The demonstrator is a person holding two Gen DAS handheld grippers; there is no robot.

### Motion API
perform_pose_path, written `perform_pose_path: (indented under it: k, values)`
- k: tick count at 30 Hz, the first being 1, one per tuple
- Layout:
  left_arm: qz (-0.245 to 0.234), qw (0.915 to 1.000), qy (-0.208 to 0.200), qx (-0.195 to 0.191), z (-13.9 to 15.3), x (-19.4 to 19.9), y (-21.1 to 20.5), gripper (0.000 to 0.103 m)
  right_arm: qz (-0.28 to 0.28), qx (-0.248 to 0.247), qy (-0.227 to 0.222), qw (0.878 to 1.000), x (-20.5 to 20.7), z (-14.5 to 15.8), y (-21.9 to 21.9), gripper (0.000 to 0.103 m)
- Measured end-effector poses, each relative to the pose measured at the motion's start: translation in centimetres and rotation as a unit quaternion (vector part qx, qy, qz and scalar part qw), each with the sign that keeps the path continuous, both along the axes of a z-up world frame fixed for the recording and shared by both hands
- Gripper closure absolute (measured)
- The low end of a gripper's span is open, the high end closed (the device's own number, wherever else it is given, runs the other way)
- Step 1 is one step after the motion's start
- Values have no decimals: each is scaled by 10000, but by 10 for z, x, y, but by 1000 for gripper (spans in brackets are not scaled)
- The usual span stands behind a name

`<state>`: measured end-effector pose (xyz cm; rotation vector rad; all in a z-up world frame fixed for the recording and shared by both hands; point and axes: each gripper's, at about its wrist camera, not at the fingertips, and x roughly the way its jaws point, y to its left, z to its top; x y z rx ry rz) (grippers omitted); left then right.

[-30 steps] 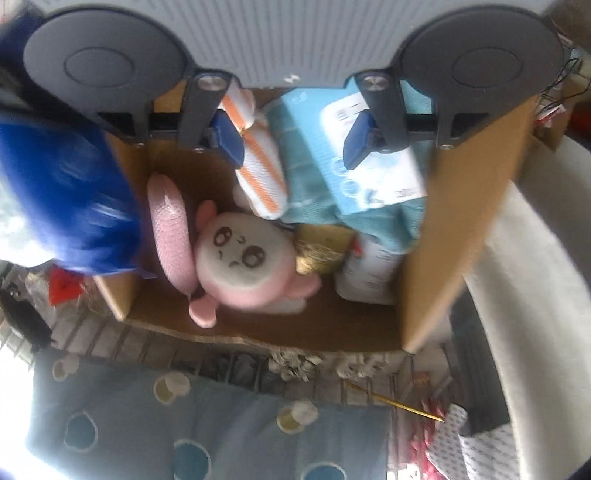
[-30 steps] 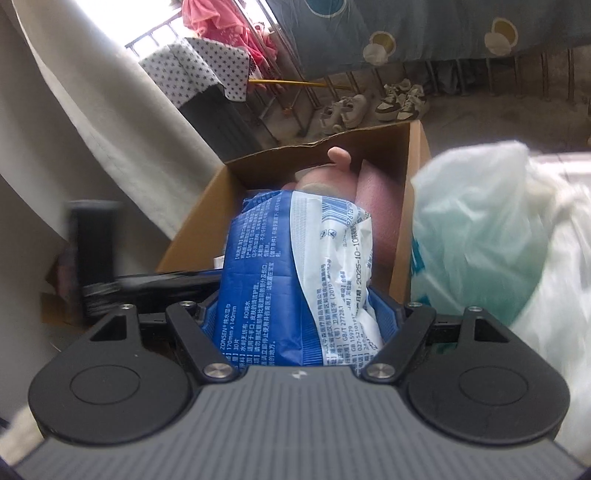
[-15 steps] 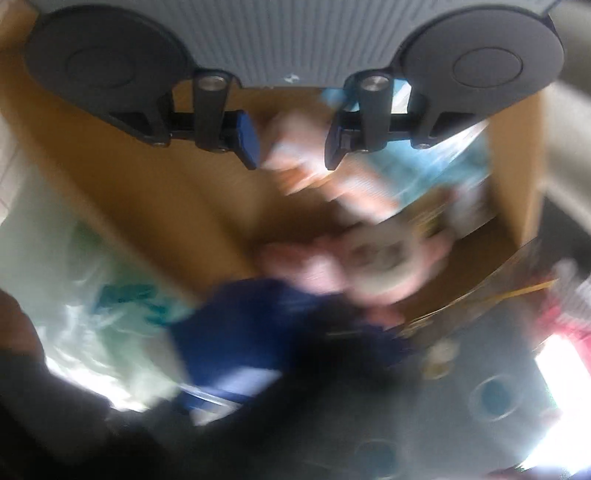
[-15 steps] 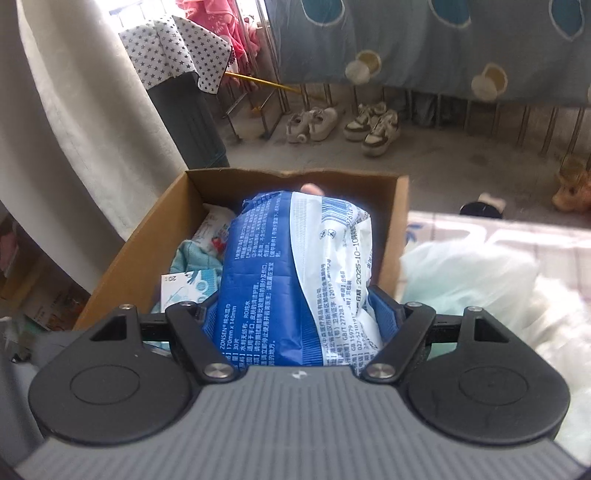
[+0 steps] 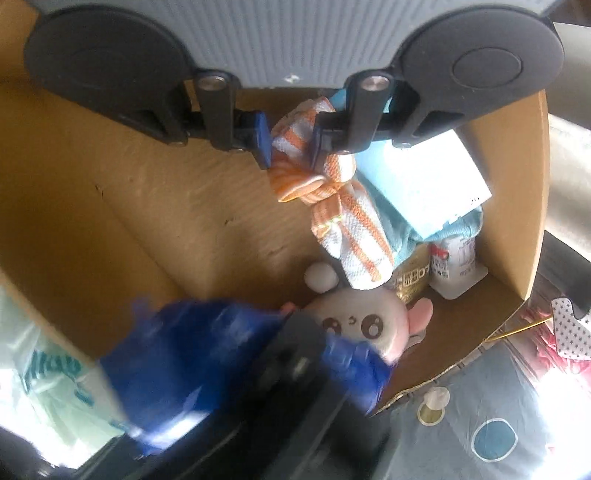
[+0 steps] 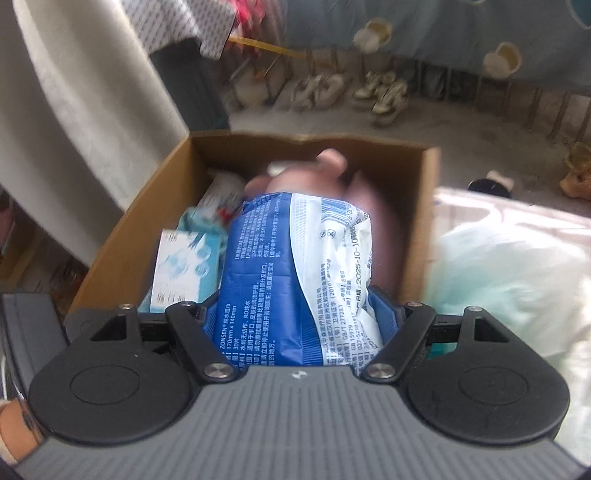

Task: Organize soft objects
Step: 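Lower the blue package into the box and open the right tool while the left tool releases the striped cloth, then move both tools back over the table toward the scrunchie and swab bag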

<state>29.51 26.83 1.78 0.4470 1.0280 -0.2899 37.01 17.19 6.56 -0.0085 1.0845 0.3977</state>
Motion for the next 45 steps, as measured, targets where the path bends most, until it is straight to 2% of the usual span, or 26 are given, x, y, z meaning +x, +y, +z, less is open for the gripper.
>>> perform_pose_path:
  k: [2,4,8,10,12,13,14,16,18,20,23,24,26,28,30,31,32,34,36,38,41,45]
  values:
    - [46,10000,-12,-18,1,1,5,78,-261,-50,244,9993,7,-16,6,26]
    - [177,9997,15,-179,2,2,9,78,-384,-478,-36,9981,5,-21,23,27]
    - [366,9985,71,-402,6,3,16,78,-444,-885,-52,9951,3,-32,46,20]
    - [393,9985,27,-384,10,1,20,77,-520,-733,82,9959,7,-29,45,18]
    - [400,9984,-26,-411,17,-5,22,66,-588,-471,201,9970,12,-21,34,18]
    - [439,9981,-72,-432,21,-6,23,56,-663,-361,217,9969,15,-17,24,18]
    - [476,9976,-116,-479,25,-9,24,53,-718,-274,162,9969,17,-12,15,18]
    - [539,9962,-218,-655,34,-12,27,54,-700,-98,20,9975,16,-1,-1,20]
    - [546,9942,-328,-871,42,-12,24,59,-756,98,-80,9971,13,10,-17,23]
    - [487,9918,-577,-1036,45,-1,17,61,-789,364,-127,9961,9,19,-30,23]
    - [734,9841,-983,-1284,45,21,6,61,-829,600,-336,9942,-5,31,-45,23]
    - [814,9827,-953,-1360,41,36,5,61,-774,595,-410,9944,-10,34,-49,24]
    - [997,9828,-598,-1436,27,61,0,62,-721,525,-533,9946,-18,38,-54,27]
    - [1253,9824,-410,-1325,11,78,-1,62,-741,437,-593,9945,-21,39,-64,29]
    - [922,9905,-257,-988,-2,84,-12,62,-817,715,-358,9934,-20,36,-80,29]
    - [877,9918,-318,-878,-3,84,-17,62,-923,817,-307,9919,-21,36,-88,29]
    - [893,9920,-283,-843,-5,86,-18,63,-914,853,-324,9916,-22,36,-92,29]
    - [1046,9892,-17,-1023,-5,90,-14,63,-842,821,-367,9924,-26,35,-94,29]
    - [889,9902,218,-1054,-9,87,-14,63,-872,930,-359,9912,-30,36,-98,29]
    - [866,9900,202,-1097,-10,80,-14,63,-863,1031,-409,9901,-36,39,-102,29]
    - [1183,9855,59,-1219,-13,81,-17,62,-763,803,-652,9917,-43,43,-100,29]
    - [962,9922,-157,-771,-2,67,-36,63,-701,975,-690,9904,-56,50,-107,29]
